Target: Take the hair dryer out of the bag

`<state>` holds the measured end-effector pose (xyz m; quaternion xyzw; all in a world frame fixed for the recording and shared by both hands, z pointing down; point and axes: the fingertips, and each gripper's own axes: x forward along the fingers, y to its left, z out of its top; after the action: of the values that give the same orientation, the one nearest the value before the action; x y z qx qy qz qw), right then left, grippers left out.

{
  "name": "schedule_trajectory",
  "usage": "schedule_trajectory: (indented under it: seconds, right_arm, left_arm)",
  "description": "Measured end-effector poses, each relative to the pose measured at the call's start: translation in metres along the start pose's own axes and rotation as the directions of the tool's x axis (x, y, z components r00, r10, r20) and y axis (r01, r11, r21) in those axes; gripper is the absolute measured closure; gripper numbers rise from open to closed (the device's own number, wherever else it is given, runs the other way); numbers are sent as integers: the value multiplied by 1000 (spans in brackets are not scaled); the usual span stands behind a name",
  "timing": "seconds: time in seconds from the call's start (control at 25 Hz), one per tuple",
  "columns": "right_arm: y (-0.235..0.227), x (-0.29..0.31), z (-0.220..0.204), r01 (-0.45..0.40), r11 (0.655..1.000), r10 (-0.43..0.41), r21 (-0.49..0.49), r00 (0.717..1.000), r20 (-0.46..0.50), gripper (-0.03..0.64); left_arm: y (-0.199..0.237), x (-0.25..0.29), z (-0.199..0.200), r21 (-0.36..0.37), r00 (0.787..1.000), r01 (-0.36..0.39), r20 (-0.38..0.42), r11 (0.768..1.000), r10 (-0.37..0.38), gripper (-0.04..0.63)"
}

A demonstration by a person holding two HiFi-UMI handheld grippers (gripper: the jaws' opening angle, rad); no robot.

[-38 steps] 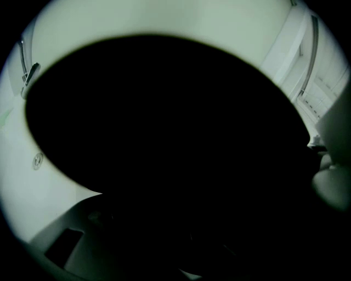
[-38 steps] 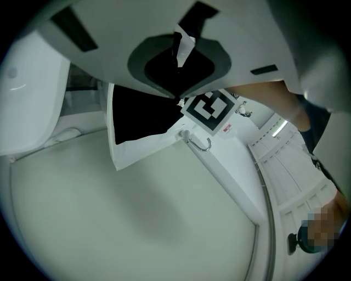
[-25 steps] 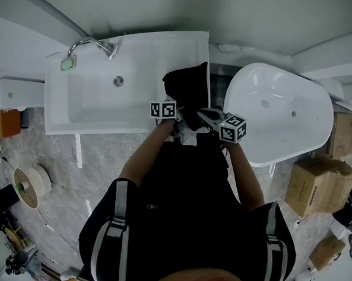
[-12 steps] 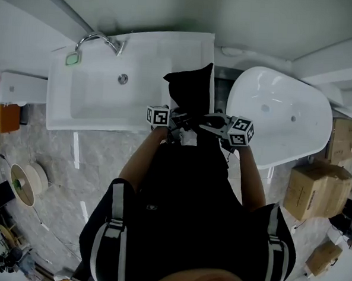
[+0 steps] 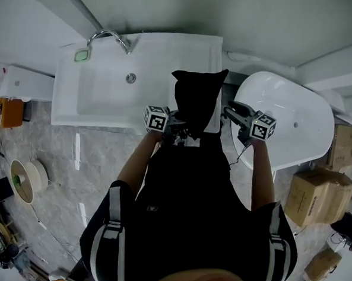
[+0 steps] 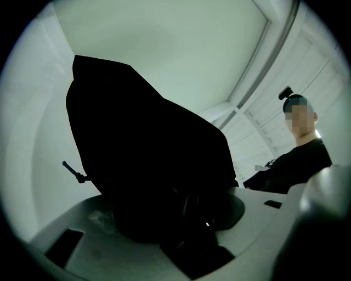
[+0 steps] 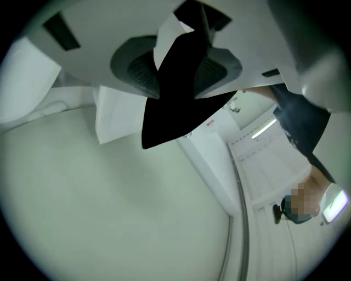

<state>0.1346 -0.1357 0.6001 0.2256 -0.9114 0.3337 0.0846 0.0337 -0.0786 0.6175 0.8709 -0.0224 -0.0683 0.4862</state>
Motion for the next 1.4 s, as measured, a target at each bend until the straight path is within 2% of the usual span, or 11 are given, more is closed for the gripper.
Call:
schedule_trajectory:
  seconds: [0.12, 0.28, 0.56, 0.76, 0.88, 0.92, 1.0, 1.04, 1.08, 1.24, 1.4]
  right_arm:
    - [-3, 5, 29, -10, 999, 3, 51, 992, 123, 322]
    - [13, 15, 52, -105, 992, 89, 70, 976, 200, 308]
    - [41, 33, 54, -193, 981, 188, 18, 970, 156, 307]
    - [46, 38, 75, -230, 973, 219, 28, 954, 205, 307]
    - [52, 44, 88, -258, 966, 250, 12, 947, 200, 307]
    - [54, 45, 91, -268, 964, 262, 5, 946, 192, 321]
    - [58, 44, 94, -280, 960, 277, -12, 944, 179, 456]
    - [59, 43, 97, -277, 960, 277, -22, 944, 177, 526]
    - [59, 43, 99, -267, 963, 270, -37, 946, 178, 543]
    - [46, 38, 122, -159, 983, 176, -97, 961, 215, 549]
    - [22, 21, 155, -40, 995, 68, -94, 949, 308, 549]
  left_arm:
    - [-24, -10, -12, 26, 995, 88, -43, 996, -87, 405]
    - [-52, -20, -19, 21, 986, 154, -63, 988, -153, 405]
    - [-65, -32, -22, 10, 983, 181, -12, 983, -181, 403]
    - [-73, -35, -27, 40, 984, 176, -41, 984, -174, 403]
    - [-74, -35, -27, 57, 983, 171, -72, 984, -167, 403]
    - [-75, -33, -27, 61, 983, 172, -80, 983, -167, 402]
    - [-75, -31, -27, 65, 982, 176, -87, 982, -170, 402]
    - [-76, -30, -27, 66, 982, 176, -87, 982, -170, 402]
    - [-76, -29, -27, 67, 982, 176, -87, 982, -170, 402]
    - [-77, -31, -24, 72, 981, 183, -85, 980, -177, 402]
    - [-77, -36, -23, 82, 980, 183, -96, 980, -175, 402]
